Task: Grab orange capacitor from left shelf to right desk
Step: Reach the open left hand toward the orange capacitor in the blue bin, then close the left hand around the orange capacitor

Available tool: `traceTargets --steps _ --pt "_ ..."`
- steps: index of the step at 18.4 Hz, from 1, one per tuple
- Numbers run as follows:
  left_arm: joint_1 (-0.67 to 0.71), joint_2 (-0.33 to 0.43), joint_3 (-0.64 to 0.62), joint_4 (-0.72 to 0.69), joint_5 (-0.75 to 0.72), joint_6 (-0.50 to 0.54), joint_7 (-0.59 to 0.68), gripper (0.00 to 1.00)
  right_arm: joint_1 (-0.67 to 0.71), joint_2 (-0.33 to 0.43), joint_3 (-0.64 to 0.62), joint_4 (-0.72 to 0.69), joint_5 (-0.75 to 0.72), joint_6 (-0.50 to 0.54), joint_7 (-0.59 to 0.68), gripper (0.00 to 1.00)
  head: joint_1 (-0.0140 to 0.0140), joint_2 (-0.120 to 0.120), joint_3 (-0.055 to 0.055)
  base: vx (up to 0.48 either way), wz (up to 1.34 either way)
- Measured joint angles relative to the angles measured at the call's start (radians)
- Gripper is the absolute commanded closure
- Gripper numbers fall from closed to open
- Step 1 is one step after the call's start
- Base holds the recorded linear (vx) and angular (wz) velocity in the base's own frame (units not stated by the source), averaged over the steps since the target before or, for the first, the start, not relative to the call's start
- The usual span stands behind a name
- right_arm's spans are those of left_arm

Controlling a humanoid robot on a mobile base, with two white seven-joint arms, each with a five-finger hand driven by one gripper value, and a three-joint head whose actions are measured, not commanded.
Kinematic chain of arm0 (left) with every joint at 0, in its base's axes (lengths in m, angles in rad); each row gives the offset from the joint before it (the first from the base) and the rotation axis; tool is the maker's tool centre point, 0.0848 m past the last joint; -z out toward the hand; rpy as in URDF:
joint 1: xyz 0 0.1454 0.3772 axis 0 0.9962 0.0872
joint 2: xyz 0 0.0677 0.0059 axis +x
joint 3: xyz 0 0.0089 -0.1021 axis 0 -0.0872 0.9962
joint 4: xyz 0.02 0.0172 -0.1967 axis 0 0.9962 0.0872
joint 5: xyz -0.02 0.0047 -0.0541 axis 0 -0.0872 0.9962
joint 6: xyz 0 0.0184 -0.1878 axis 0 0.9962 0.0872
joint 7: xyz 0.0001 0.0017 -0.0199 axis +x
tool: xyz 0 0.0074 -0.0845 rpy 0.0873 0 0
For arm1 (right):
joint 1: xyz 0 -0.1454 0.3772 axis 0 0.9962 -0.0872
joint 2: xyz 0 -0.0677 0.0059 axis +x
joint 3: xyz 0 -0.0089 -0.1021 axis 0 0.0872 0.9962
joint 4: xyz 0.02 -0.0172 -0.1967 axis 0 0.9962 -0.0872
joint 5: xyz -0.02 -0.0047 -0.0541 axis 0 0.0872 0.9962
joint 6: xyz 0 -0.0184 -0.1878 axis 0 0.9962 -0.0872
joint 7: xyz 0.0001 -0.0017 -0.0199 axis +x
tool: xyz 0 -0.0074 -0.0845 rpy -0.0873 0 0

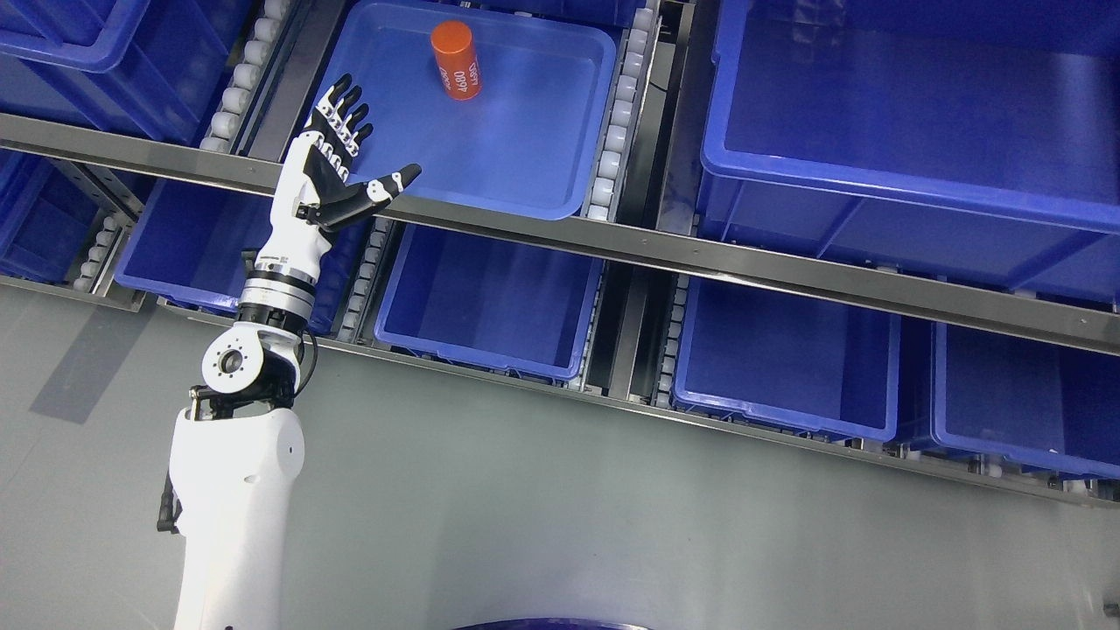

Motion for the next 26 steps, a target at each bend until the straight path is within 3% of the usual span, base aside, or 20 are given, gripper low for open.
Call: traceTargets --steps 11,19,26 --pt "-0.107 0.000 -0.002 0.086 -0.015 0.009 0.002 0.00 0.000 0.000 0.000 0.000 0.000 0.000 -0.005 0.00 0.0000 0.000 0.000 0.000 0.00" --pt "-0.392 0.000 -0.010 0.361 -0.120 0.011 0.001 0.00 0.000 0.000 0.000 0.000 0.000 0.001 -0.008 0.00 0.0000 0.000 0.000 0.003 0.00" --pt "-0.511 0.000 -0.040 0.566 -0.148 0.009 0.008 0.00 0.000 0.000 0.000 0.000 0.000 0.001 -0.007 0.00 0.0000 0.000 0.000 0.055 -0.01"
